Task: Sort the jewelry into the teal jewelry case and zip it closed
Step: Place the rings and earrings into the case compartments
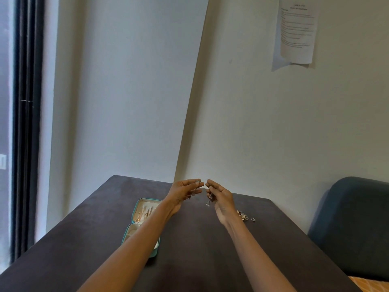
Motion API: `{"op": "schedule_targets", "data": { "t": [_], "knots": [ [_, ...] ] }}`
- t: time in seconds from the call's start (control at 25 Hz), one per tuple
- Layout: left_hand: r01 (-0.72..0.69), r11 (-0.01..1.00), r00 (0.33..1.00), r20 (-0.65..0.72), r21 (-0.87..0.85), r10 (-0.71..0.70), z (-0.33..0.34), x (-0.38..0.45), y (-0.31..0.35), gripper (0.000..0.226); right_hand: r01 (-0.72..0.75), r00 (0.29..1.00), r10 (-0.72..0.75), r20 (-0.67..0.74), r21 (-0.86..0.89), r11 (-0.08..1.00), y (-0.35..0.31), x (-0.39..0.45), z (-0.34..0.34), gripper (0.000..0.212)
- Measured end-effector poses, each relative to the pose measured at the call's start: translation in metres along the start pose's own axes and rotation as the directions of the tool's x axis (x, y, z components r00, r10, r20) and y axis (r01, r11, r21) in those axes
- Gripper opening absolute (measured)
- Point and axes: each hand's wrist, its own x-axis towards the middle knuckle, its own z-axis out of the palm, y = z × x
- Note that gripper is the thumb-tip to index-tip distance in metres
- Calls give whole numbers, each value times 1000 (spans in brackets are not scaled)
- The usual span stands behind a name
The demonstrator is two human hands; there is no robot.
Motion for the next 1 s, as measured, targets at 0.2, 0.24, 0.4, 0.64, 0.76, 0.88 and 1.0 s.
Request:
{"op": "schedule_targets", "data": {
  "t": [0.2,0.24,0.4,0.64,0.76,0.88,1.0],
  "knots": [
    [52,999,999,5,0,-52,-5,-2,4,37,8,995,-10,97,18,1000,-3,-4,7,23],
    [70,997,997,13,-19,-70,-7,-2,5,43,8,992,-10,124,18,1000,-3,-4,7,26],
    [79,996,997,16,-49,-79,-18,-1,8,52,-13,985,6,174,40,999,-2,-6,12,33],
    [3,976,996,-90,219,17,-60,-16,23,22,-37,989,31,145,44,998,16,-14,43,20],
    [20,952,990,-139,306,24,-83,-33,23,20,-64,995,61,79,36,997,39,-22,72,17],
    [63,922,972,-235,382,30,-101,-48,12,16,-113,993,111,49,39,993,63,-32,100,17],
    [105,907,959,-283,407,16,-117,-60,-3,14,-175,983,169,68,110,978,78,-41,122,23]
  ]
}}
